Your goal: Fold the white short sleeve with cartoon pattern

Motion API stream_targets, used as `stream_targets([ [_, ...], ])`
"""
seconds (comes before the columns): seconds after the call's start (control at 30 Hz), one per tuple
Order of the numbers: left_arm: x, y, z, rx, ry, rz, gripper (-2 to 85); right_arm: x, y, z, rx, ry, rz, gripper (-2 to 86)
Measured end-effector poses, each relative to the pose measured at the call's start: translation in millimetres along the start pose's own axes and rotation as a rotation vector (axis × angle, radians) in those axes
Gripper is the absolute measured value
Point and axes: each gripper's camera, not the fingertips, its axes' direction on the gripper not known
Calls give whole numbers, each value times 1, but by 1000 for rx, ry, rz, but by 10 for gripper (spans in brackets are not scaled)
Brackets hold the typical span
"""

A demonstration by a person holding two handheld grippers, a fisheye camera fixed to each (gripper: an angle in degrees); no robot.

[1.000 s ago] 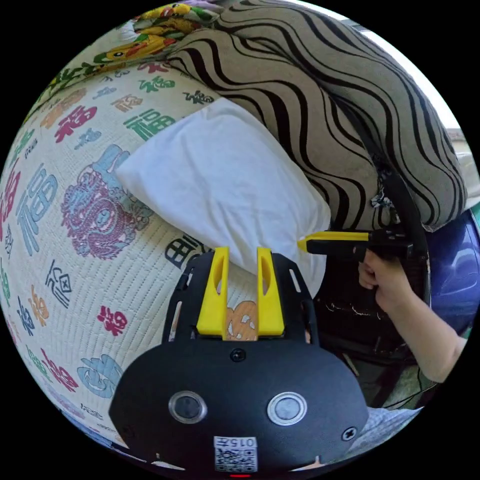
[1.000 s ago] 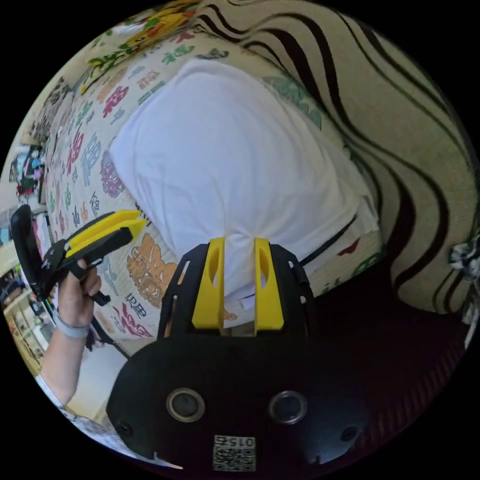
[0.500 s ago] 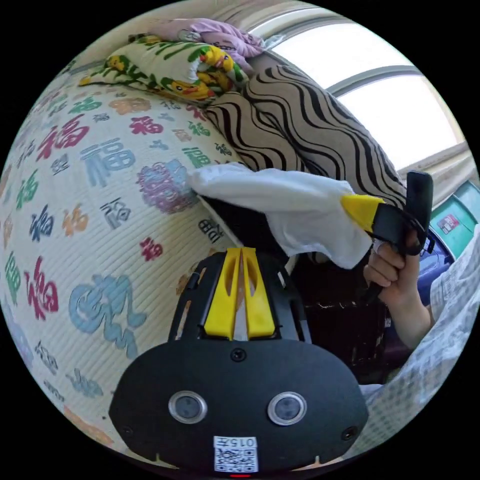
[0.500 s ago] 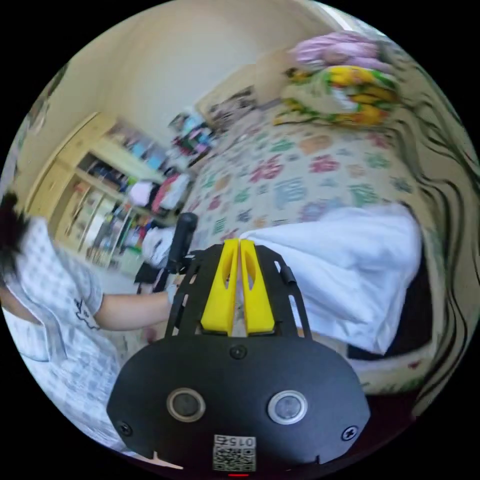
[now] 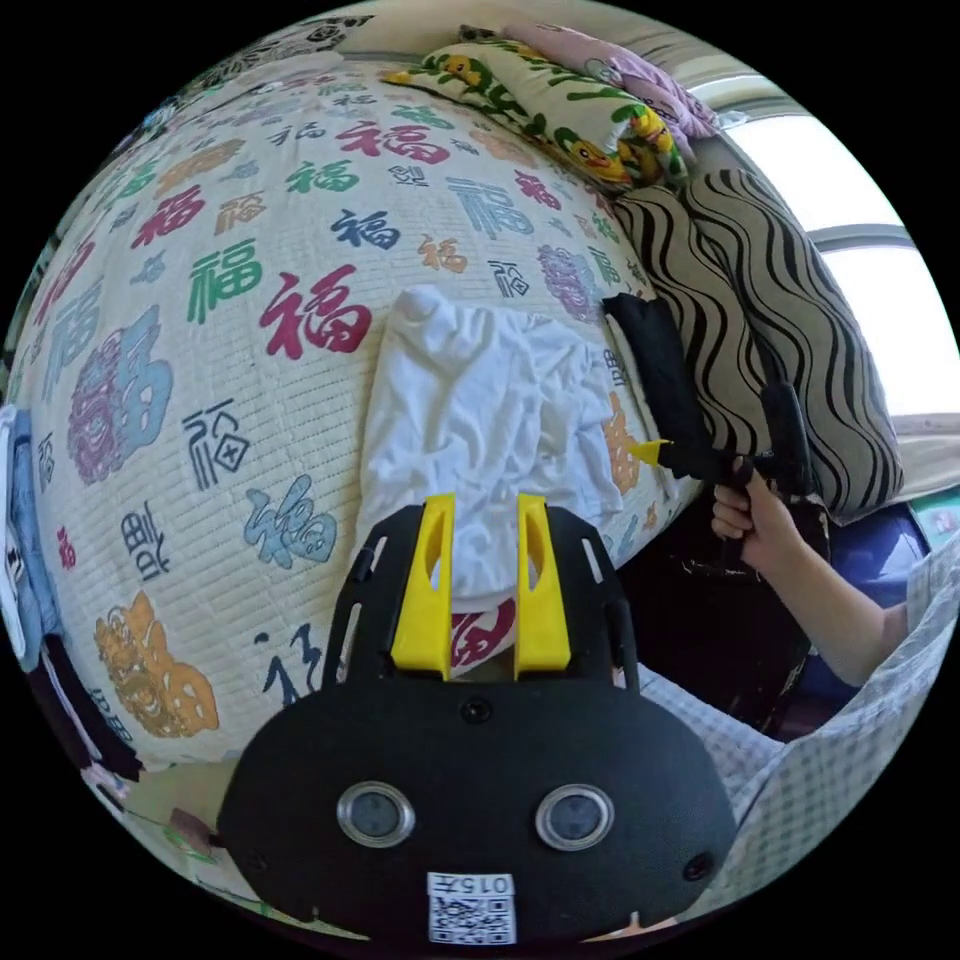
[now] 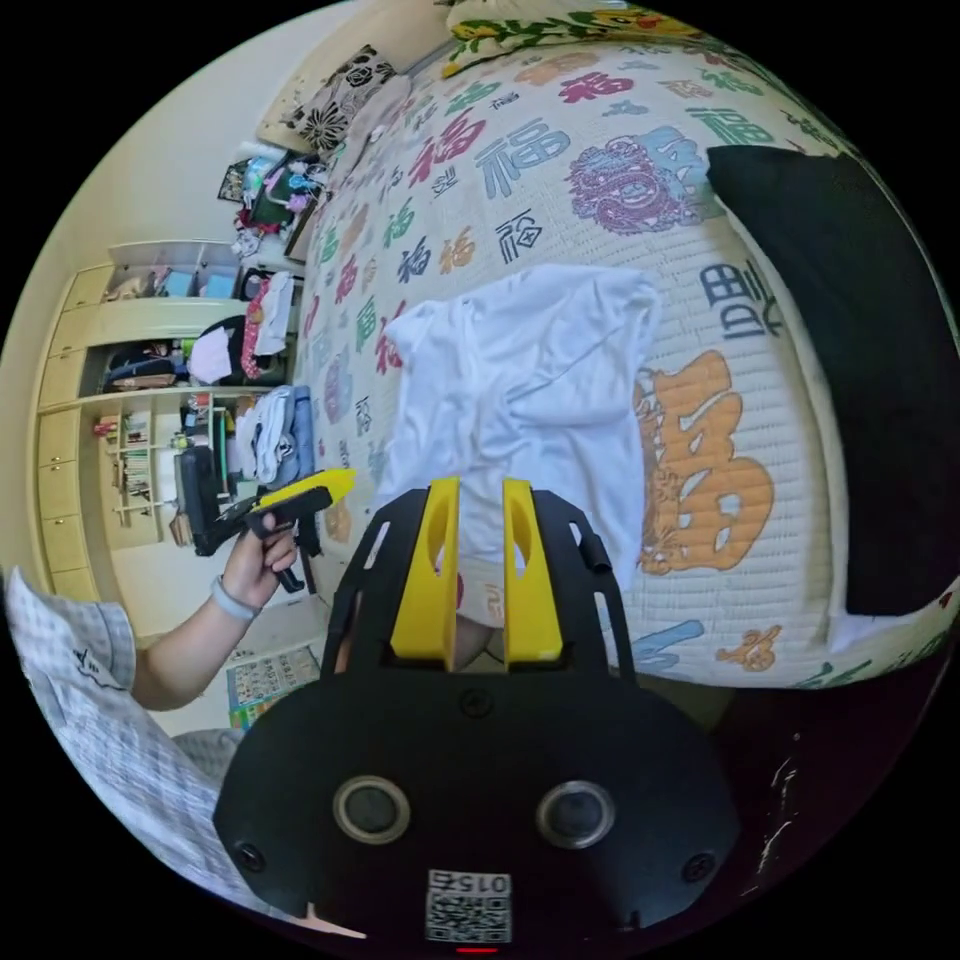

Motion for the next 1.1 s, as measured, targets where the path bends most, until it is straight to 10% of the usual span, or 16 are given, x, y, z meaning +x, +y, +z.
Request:
stream_targets([
  [0.2,17,-14,60,-158,-217,115,58,-5,-18,55,-191,108,-40,62],
  [0.4,-18,7,16,-51,-65,47,10,-16,11,67,-186,109,-43,-6],
  [0.73,-144,136,-98,248,-339,-636,-6,-62,59,82,-188,289,-346,48],
  [1.1,17,139,-16,-56,-23,272,83,-127,116,203,-576,525,-819,58],
])
